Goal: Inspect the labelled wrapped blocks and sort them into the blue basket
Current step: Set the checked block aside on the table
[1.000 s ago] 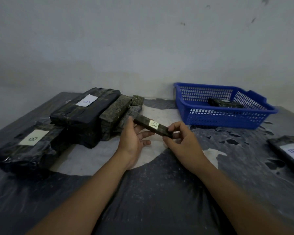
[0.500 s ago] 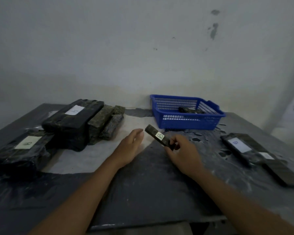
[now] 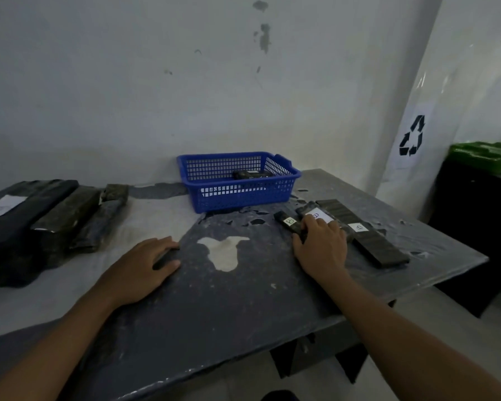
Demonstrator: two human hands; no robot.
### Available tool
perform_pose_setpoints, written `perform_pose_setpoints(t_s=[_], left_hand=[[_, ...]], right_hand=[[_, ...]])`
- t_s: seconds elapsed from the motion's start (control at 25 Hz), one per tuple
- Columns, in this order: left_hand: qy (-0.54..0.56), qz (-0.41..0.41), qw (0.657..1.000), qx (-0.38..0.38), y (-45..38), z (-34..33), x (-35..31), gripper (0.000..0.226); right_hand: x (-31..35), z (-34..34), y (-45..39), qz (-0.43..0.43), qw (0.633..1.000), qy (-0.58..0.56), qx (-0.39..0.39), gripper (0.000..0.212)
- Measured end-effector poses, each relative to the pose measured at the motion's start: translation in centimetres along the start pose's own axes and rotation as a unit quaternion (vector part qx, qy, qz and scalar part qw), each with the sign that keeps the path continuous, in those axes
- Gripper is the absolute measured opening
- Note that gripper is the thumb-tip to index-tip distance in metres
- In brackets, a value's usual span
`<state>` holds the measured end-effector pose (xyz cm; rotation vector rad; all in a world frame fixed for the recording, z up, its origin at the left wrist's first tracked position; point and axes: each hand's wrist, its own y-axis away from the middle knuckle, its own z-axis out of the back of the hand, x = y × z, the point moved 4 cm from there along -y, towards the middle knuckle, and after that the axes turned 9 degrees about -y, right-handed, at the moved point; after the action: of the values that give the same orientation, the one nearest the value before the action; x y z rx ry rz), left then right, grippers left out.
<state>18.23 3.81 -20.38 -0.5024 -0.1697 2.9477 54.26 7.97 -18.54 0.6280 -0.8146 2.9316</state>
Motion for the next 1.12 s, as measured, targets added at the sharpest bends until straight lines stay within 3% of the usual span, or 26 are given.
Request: perform_pose_setpoints(t_s=[0.44,0.64,0.84,1.0,1.12], left_hand=[[0.0,-0.008,1.0,-0.016,-0.2,0.0,-0.3,0.041],[0.018,0.001,0.999,-0.049,-0.2,0.1,0.3,0.033],[0.084,0.035,0.987,-0.134,0.7,1.4,0.4,0.025],[0.107,0.062,0.962,-0.242,1.8,2.5,1.5,0.025],[0.071,0.095,0.944,-0.308,2.4,3.5,2.3,0.023]], right_hand=[[-1.5,-0.5,-0.4,-0.071,0.996,0.055,0.01,0.038],[3.6,0.2,0.0,0.039,0.998,0.016,0.037,0.044],[16.8,-4.1,1.6,0.204,0.956,-0.087,0.191,0.043],[22.9,-10.2,3.5,0.206,0.933,-0.147,0.256,0.051],[23.4,-12.0,3.9,0.207,0.933,-0.099,0.276,0.061]])
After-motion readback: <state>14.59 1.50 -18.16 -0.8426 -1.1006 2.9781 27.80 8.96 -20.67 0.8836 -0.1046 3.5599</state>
